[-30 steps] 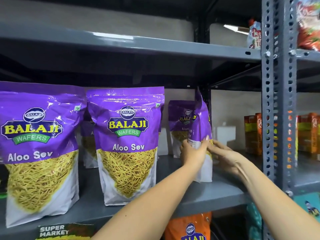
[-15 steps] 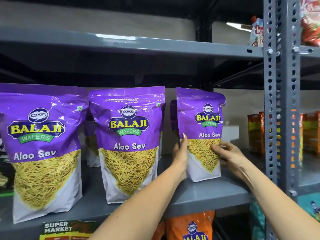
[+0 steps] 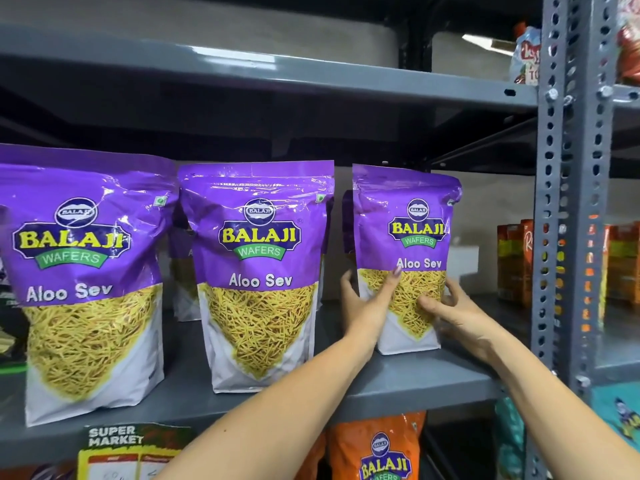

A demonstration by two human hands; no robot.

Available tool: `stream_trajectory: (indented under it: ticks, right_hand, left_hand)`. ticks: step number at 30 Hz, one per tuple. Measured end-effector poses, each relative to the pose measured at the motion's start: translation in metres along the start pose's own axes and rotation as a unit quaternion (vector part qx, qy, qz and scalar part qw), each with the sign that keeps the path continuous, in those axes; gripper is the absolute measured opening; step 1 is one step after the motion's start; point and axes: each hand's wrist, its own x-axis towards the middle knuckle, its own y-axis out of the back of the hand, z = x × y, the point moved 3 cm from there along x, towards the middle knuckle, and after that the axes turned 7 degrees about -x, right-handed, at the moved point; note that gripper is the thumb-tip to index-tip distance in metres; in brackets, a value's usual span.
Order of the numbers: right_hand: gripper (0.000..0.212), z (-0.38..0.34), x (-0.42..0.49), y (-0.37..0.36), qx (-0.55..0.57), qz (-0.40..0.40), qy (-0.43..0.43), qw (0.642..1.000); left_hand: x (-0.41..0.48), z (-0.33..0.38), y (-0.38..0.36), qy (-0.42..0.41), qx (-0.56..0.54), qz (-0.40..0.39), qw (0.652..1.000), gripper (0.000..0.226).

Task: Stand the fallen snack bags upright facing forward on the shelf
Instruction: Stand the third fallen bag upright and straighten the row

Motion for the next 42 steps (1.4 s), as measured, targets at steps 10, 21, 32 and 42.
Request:
stream_trajectory:
  ticks: [10, 21, 32, 42]
  right_hand:
    - [0.100, -0.007, -0.027, -0.010, -0.055, 0.020, 0.025, 0.998]
    - [0.093, -0.017, -0.059, -0.012, -0.103, 0.039, 0.048, 0.993]
    - [0.043, -0.076, -0.112, -0.060, 0.019, 0.327, 0.339, 0.882]
    - [0.121, -0.037, -0.062, -0.194, -0.138, 0.011, 0.154, 0.978]
  left_hand:
    - [-0.015, -0.002, 0.010, -0.057, 0.073, -0.103, 0.990, 0.067]
    - [-0.042, 0.005, 0.022, -0.082, 0.129, -0.097, 0.983, 0.077]
    - [-0.125, 0.074, 0.101, -0.458, 0.209, 0.130, 0.854, 0.073]
    - [-0.048, 0.085, 0.180, -0.141, 0.094, 0.158, 0.973, 0.100]
